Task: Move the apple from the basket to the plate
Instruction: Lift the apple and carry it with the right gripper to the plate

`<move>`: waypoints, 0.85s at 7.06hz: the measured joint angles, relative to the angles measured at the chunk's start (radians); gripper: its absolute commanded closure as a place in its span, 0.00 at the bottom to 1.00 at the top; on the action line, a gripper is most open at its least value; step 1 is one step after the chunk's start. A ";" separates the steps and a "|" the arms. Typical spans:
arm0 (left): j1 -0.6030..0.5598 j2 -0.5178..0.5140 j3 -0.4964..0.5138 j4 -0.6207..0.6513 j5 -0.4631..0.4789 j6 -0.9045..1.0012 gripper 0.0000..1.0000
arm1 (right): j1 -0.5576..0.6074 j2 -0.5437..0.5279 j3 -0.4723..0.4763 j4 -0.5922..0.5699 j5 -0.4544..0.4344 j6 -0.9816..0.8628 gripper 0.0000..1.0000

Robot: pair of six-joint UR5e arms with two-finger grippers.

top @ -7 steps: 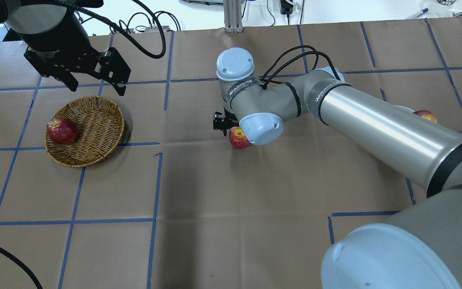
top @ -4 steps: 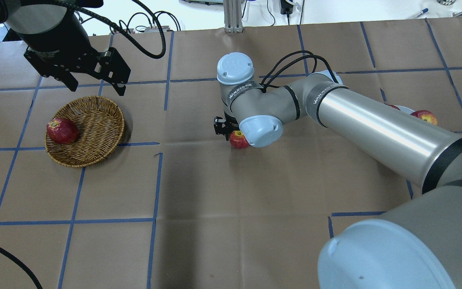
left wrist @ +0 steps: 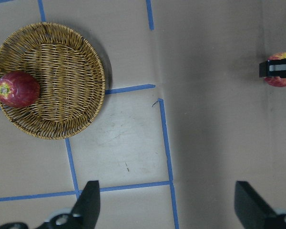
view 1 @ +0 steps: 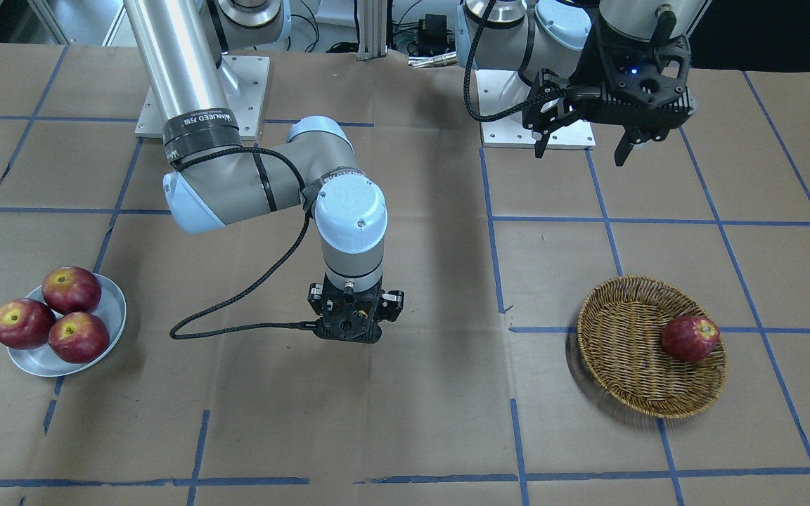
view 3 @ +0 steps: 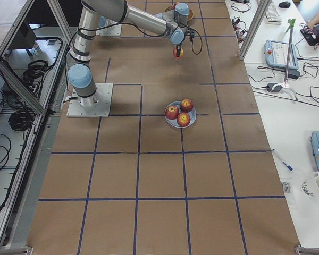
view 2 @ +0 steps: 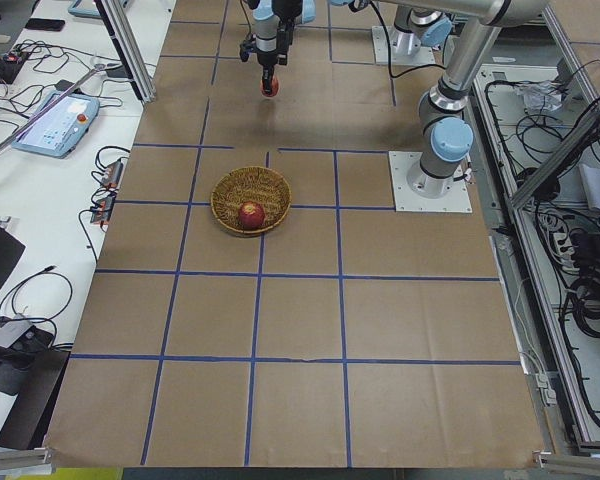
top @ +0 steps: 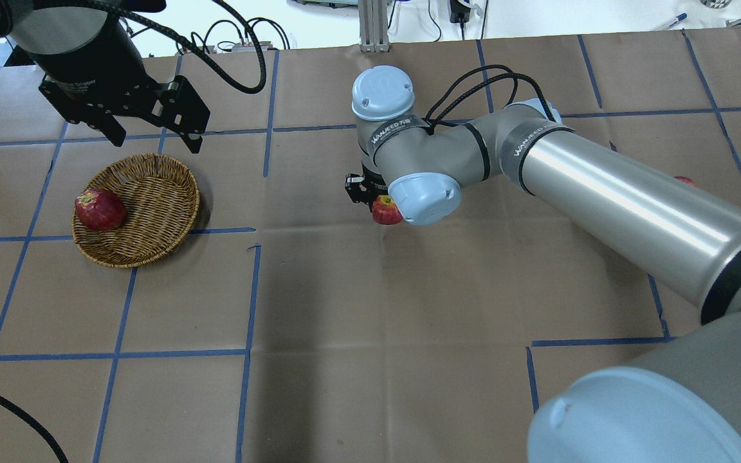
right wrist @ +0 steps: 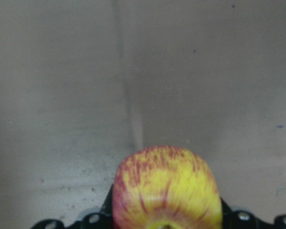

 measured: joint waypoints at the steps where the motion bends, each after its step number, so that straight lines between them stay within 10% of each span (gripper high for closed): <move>1: -0.001 0.000 0.000 0.000 -0.001 0.000 0.01 | -0.018 -0.045 0.000 0.022 0.000 -0.011 0.42; 6: -0.001 0.000 0.000 -0.003 -0.001 0.000 0.01 | -0.408 -0.287 0.018 0.270 -0.006 -0.509 0.42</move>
